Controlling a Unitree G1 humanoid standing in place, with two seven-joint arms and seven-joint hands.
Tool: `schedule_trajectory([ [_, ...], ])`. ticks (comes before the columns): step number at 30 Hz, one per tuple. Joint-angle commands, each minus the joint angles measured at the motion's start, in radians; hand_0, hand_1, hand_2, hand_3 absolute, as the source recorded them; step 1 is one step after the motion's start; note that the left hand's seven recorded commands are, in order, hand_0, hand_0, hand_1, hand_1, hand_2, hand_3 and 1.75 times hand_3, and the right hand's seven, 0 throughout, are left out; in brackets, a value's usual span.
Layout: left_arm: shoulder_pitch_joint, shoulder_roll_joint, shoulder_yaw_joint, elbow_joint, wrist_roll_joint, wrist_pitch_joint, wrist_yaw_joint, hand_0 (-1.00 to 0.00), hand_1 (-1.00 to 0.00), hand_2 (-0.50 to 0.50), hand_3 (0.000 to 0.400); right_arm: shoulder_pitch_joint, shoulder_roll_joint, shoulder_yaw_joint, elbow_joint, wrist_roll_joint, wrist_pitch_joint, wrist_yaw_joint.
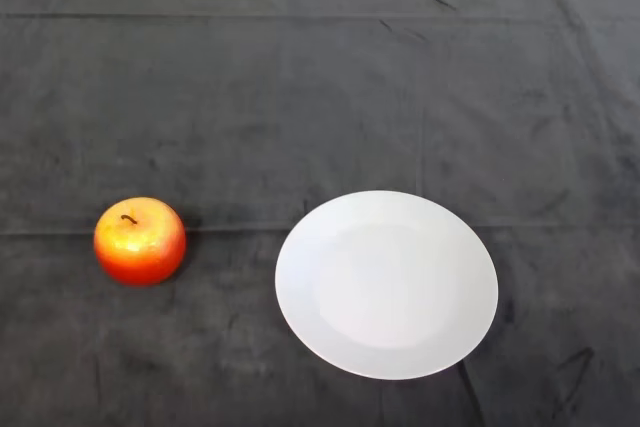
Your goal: Move the apple to the plate
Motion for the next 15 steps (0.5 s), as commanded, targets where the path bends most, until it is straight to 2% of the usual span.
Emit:
schedule_trajectory([
  [1,-0.04,-0.007,-0.011,0.039,0.041,-0.029,0.015,0.0,0.0,0.0,0.0,-0.017,-0.025,-0.0151,0.008,0.0145,-0.004,0.0085],
  [8,-0.071,-0.063,-0.058,0.027,0.095,-0.053,0.02,0.0,0.0,0.0,0.0,-0.017,-0.025,-0.0152,0.007,0.0143,-0.004,0.0084],
  [15,-0.091,-0.145,-0.135,0.003,0.158,-0.044,-0.035,0.0,0.0,0.0,0.0,-0.016,-0.025,-0.0152,0.007,0.0143,-0.004,0.0081],
])
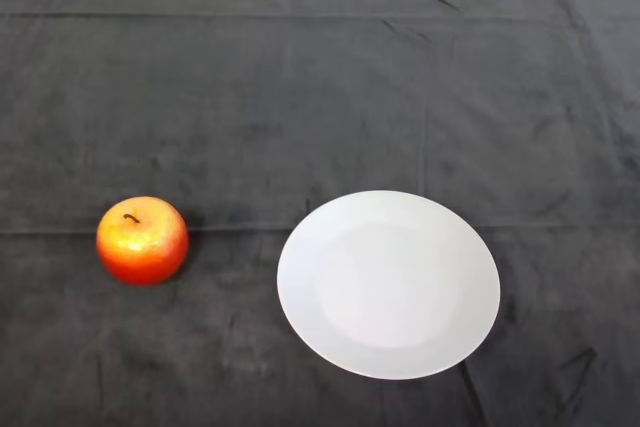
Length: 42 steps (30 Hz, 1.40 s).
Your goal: Move the apple to the plate
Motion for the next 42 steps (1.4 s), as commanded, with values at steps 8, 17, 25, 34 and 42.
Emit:
schedule_trajectory([
  [8,-0.041,-0.043,-0.096,-0.039,0.085,0.063,-0.119,0.0,0.0,0.0,0.0,-0.016,-0.024,-0.0153,0.005,0.0143,-0.004,0.0065],
  [17,-0.036,-0.092,-0.177,-0.105,0.15,0.105,-0.153,0.0,0.0,0.0,0.0,-0.015,-0.022,-0.0153,0.002,0.0144,-0.005,0.0054],
  [25,-0.026,-0.143,-0.242,-0.175,0.21,0.119,-0.131,0.0,0.0,0.0,0.0,-0.013,-0.021,-0.0153,-0.001,0.0145,-0.005,0.0043],
  [34,-0.016,-0.209,-0.324,-0.245,0.285,0.124,-0.08,0.0,0.0,0.0,0.0,-0.012,-0.02,-0.0153,-0.004,0.0149,-0.005,0.0027],
  [42,-0.006,-0.26,-0.412,-0.278,0.342,0.126,-0.047,0.0,0.0,0.0,0.0,-0.011,-0.018,-0.0153,-0.008,0.0153,-0.005,0.0013],
])
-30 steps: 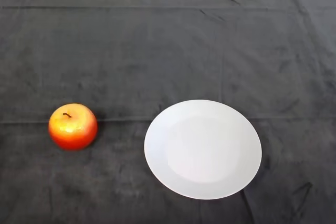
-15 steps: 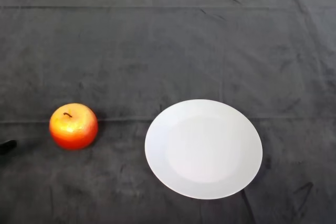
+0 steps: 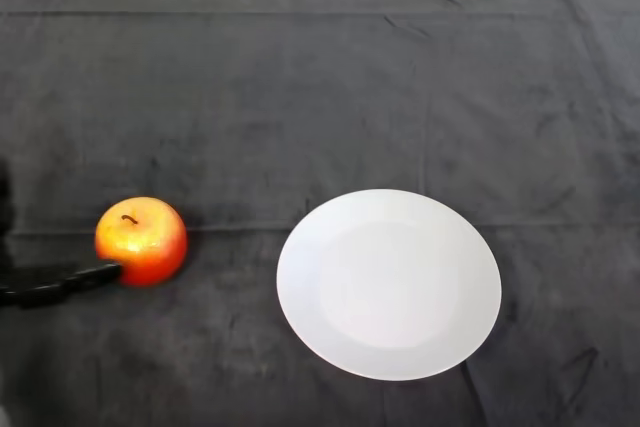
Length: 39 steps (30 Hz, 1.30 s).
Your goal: Move the apple to the plate
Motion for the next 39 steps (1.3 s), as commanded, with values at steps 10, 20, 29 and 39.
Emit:
schedule_trajectory([
  [10,0.009,-0.011,-0.106,-0.067,0.027,0.049,-0.011,0.0,0.0,0.0,0.0,-0.01,-0.017,-0.0153,-0.011,0.016,-0.005,-0.0004],
  [20,0.021,0.012,-0.152,-0.085,0.017,0.088,-0.044,-1.0,-0.84,-0.08,0.4,-0.009,-0.016,-0.0154,-0.013,0.0167,-0.005,-0.0018],
  [29,0.019,0.023,-0.175,-0.13,0.02,0.131,-0.023,-1.0,-0.95,-0.03,0.4,-0.008,-0.015,-0.0155,-0.015,0.0173,-0.005,-0.0029],
  [39,0.049,-0.007,-0.227,-0.326,0.04,0.178,0.095,-1.0,-1.0,0.0,0.4,-0.007,-0.013,-0.0155,-0.018,0.018,-0.005,-0.0044],
])
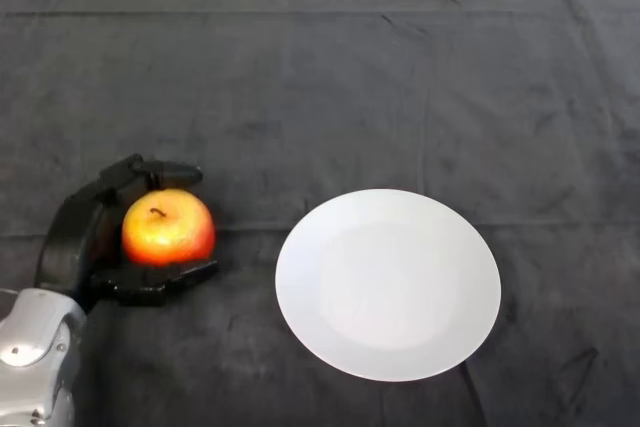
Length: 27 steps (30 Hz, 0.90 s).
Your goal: Move the apple to the plate
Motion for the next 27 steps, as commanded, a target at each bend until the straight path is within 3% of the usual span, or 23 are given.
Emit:
schedule_trajectory([
  [1,0.036,0.004,-0.023,-0.067,0.014,0.015,0.027,-1.0,-1.0,0.0,0.4,-0.007,-0.013,-0.0155,-0.019,0.0181,-0.005,-0.0045],
  [8,0.062,-0.021,-0.092,-0.158,0.009,-0.031,0.111,-1.0,-1.0,0.0,0.4,-0.005,-0.012,-0.0154,-0.022,0.0185,-0.005,-0.0058],
  [18,0.055,-0.051,-0.325,-0.176,0.038,-0.11,0.285,-1.0,-1.0,0.0,0.4,-0.004,-0.011,-0.0152,-0.024,0.0193,-0.005,-0.0073],
  [27,0.03,-0.039,-0.496,-0.165,0.036,-0.129,0.34,-1.0,-1.0,0.0,0.4,-0.004,-0.011,-0.0152,-0.025,0.0199,-0.005,-0.0079],
])
